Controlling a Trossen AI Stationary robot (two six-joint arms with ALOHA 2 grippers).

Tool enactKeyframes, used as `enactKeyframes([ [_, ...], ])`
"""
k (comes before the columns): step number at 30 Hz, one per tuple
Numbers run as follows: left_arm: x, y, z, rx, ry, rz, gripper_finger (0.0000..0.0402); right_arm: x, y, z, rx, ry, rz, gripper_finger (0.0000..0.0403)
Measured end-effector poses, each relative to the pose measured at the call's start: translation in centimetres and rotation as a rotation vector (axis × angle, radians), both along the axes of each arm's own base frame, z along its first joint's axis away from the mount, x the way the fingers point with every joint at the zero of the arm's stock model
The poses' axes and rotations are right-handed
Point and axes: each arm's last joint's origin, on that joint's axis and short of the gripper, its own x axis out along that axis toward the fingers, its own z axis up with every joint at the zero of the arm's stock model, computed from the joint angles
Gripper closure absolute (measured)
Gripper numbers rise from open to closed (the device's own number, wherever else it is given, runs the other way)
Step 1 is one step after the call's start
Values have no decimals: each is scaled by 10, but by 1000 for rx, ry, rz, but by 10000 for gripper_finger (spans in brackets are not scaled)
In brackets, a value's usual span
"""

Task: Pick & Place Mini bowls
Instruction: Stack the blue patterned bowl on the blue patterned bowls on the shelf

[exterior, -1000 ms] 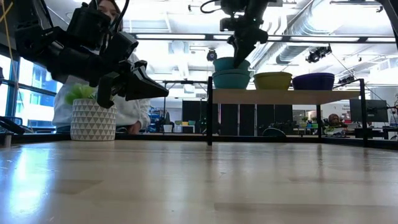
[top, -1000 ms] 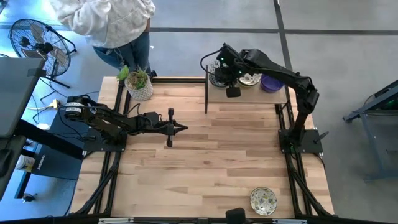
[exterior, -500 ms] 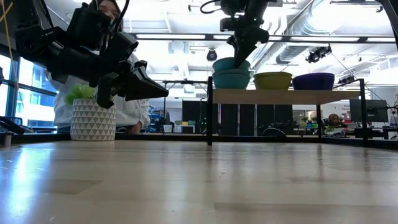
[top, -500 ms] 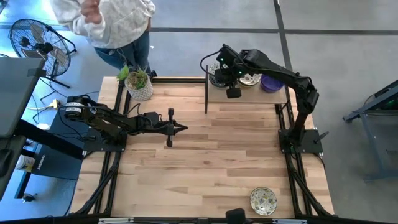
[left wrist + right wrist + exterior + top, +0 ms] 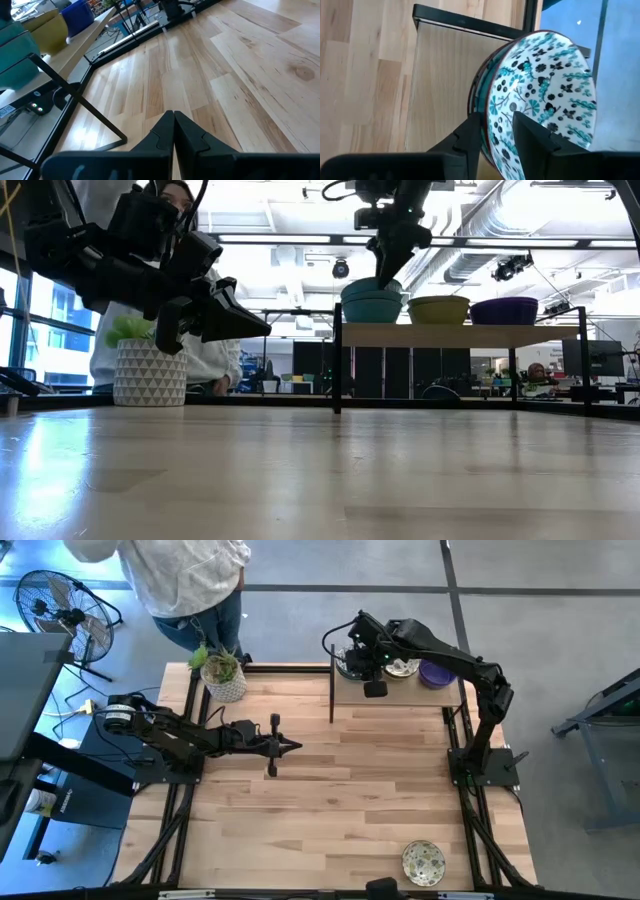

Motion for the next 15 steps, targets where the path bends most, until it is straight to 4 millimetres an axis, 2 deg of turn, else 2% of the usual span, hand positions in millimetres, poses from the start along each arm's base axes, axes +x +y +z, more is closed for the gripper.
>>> enactKeyframes([
  [4,0,0,0,0,1,0,401,-6,6,11,-5,-37,5,304],
  [9,0,0,0,0,4,0,401,-12,11,20,69,-107,7,333],
  [12,0,0,0,0,4,0,401,-13,9,18,79,-108,-1,362],
  [15,0,0,0,-1,4,-1,402,-12,4,8,87,-91,-13,393],
])
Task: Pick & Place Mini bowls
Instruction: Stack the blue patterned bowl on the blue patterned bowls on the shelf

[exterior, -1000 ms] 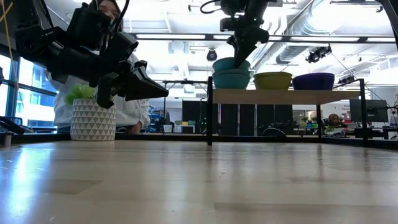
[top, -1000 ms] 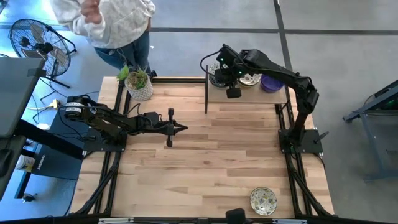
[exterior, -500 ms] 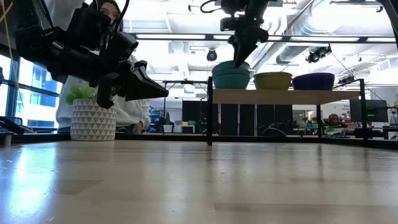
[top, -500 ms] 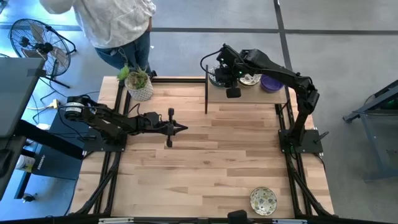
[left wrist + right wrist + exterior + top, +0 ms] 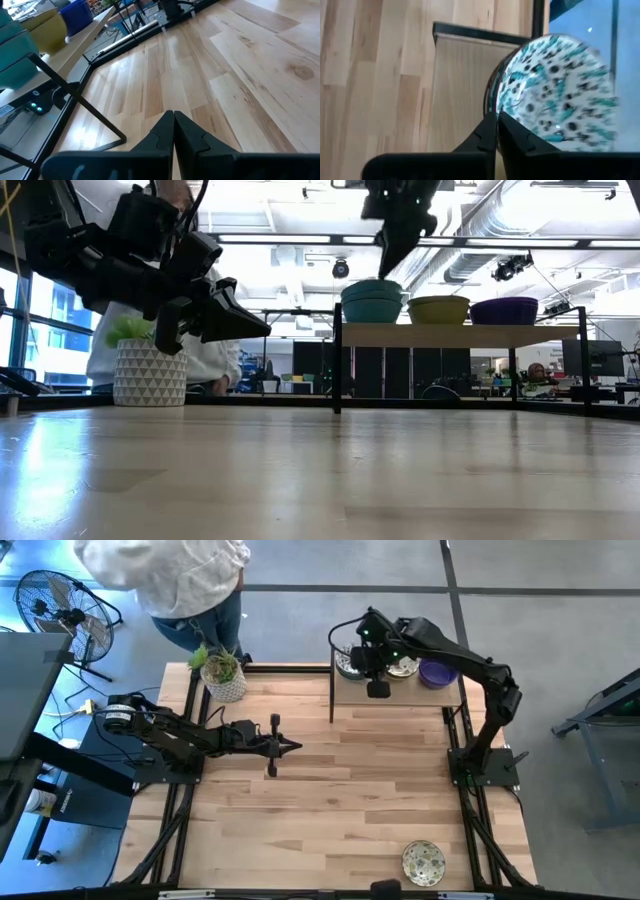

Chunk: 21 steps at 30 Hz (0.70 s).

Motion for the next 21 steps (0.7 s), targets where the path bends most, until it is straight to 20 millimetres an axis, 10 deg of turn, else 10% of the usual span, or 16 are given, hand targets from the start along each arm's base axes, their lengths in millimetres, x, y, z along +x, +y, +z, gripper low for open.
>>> enactKeyframes([
  [21,0,-1,0,-4,-1,-17,402,1,-13,-2,-33,-137,-5,402],
])
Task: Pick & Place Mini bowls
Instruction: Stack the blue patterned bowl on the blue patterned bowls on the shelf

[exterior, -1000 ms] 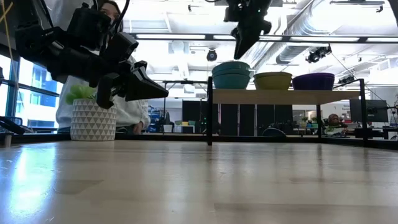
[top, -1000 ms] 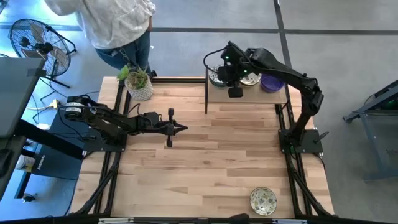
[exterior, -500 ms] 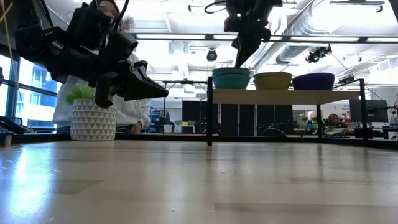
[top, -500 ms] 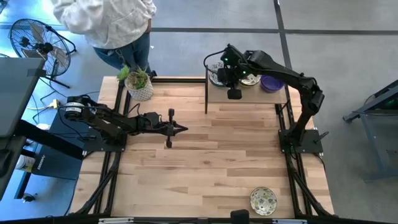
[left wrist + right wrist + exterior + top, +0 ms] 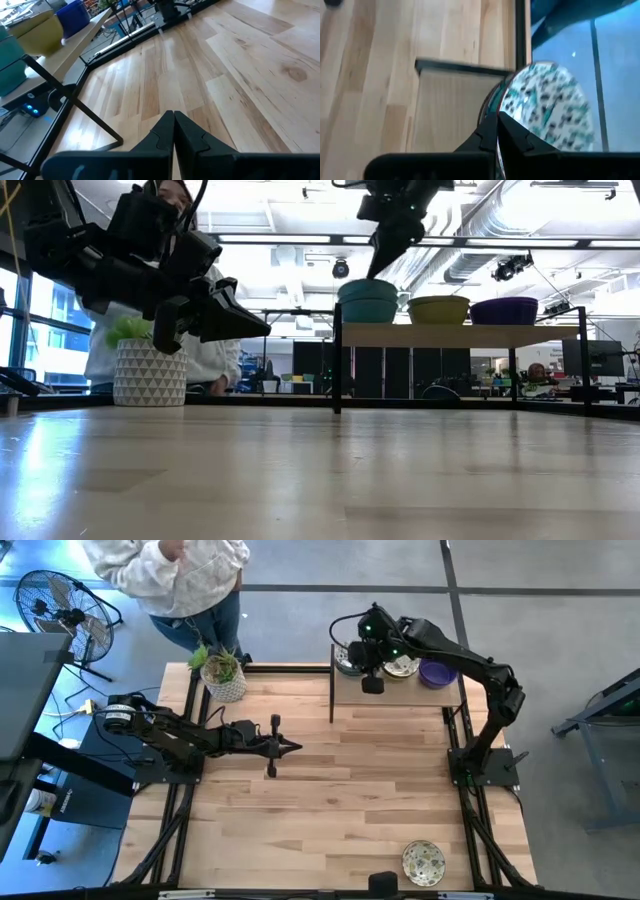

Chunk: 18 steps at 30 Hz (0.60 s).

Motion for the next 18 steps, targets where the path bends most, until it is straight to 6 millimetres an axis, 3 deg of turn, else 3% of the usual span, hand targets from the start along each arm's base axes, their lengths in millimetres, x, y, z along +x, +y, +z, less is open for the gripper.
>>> enactKeyframes([
  [6,0,0,-1,-1,10,0,402,1,-6,2,37,-78,15,402],
  [18,0,0,-1,-1,10,0,402,-5,-4,-3,28,19,-34,402],
])
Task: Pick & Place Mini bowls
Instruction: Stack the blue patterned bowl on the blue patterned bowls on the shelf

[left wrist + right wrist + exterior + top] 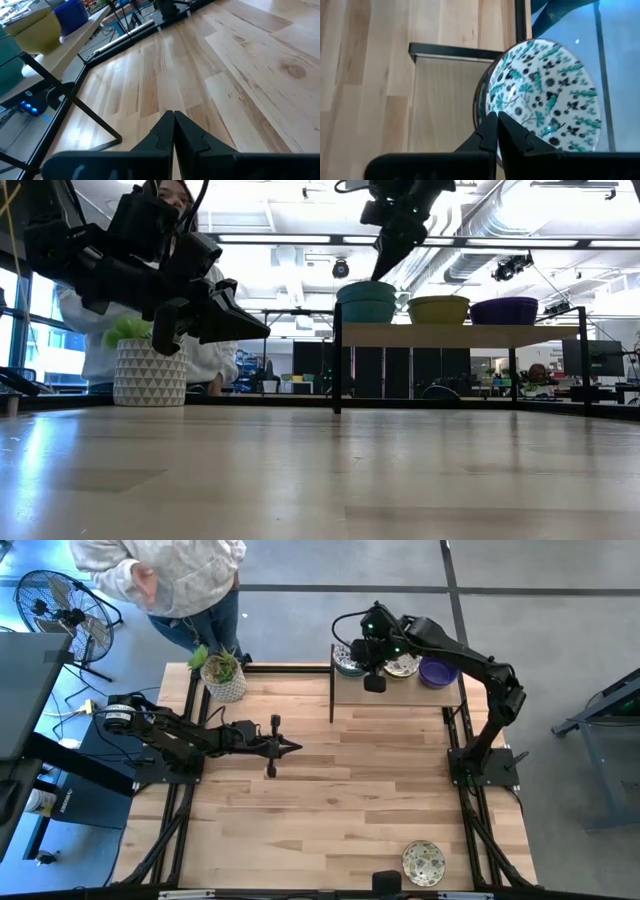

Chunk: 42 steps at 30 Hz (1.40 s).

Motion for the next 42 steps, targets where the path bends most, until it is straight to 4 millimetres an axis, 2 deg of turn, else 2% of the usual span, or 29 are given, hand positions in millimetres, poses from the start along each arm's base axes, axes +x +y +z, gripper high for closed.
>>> enactKeyframes([
  [14,0,0,0,0,0,0,402,-3,3,-3,43,37,-9,402],
  [22,0,0,0,0,-2,-1,402,-1,-2,12,18,-123,-6,402],
  [33,0,0,0,-5,-2,-3,402,1,-34,-20,20,6,-109,403],
  [42,0,0,0,-5,-3,-4,402,-14,-44,-23,64,56,-136,403],
])
